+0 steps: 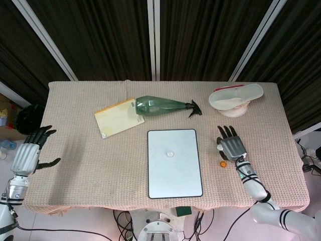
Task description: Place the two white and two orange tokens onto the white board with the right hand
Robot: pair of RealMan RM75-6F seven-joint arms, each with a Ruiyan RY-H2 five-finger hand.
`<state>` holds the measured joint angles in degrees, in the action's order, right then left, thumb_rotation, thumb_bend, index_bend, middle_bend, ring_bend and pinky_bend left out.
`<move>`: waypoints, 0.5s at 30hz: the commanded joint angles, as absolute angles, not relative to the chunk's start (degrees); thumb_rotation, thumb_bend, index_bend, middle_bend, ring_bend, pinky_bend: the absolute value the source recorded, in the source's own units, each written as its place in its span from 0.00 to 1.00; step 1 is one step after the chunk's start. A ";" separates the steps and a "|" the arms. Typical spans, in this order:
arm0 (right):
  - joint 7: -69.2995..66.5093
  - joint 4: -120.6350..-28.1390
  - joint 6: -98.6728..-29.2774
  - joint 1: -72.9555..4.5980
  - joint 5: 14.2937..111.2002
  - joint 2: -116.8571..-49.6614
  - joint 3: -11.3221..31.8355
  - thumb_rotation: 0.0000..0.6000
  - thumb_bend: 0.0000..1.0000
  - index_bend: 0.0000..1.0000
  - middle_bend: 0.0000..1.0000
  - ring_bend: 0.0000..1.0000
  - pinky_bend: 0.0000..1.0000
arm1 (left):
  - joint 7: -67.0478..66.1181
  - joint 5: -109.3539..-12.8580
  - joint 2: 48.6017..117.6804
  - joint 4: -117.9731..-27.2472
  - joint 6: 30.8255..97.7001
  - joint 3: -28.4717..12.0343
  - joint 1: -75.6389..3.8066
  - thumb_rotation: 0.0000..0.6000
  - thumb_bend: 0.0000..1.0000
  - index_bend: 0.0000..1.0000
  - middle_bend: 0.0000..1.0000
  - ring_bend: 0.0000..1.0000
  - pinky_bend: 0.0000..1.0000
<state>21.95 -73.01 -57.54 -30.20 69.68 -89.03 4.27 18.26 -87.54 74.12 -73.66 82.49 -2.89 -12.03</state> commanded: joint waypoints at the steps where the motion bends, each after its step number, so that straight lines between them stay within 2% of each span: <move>1: 21.73 -73.08 -57.74 -30.16 69.89 -89.04 4.34 1.00 0.37 0.48 0.01 0.00 0.00 | 18.30 -87.54 74.13 -73.62 82.48 -2.90 -12.04 1.00 0.10 0.17 0.11 0.09 0.15; 10: 18.64 -77.22 -60.02 -30.75 74.85 -87.77 4.68 1.00 0.38 0.53 0.03 0.00 0.00 | 18.58 -87.31 74.16 -73.32 82.40 -3.07 -12.05 1.00 0.10 0.17 0.11 0.09 0.15; 15: 21.47 -82.50 -57.44 -33.55 75.61 -87.44 5.43 1.00 0.39 0.54 0.03 0.00 0.00 | 18.95 -87.50 74.44 -72.99 82.52 -3.05 -12.08 1.00 0.10 0.17 0.11 0.09 0.15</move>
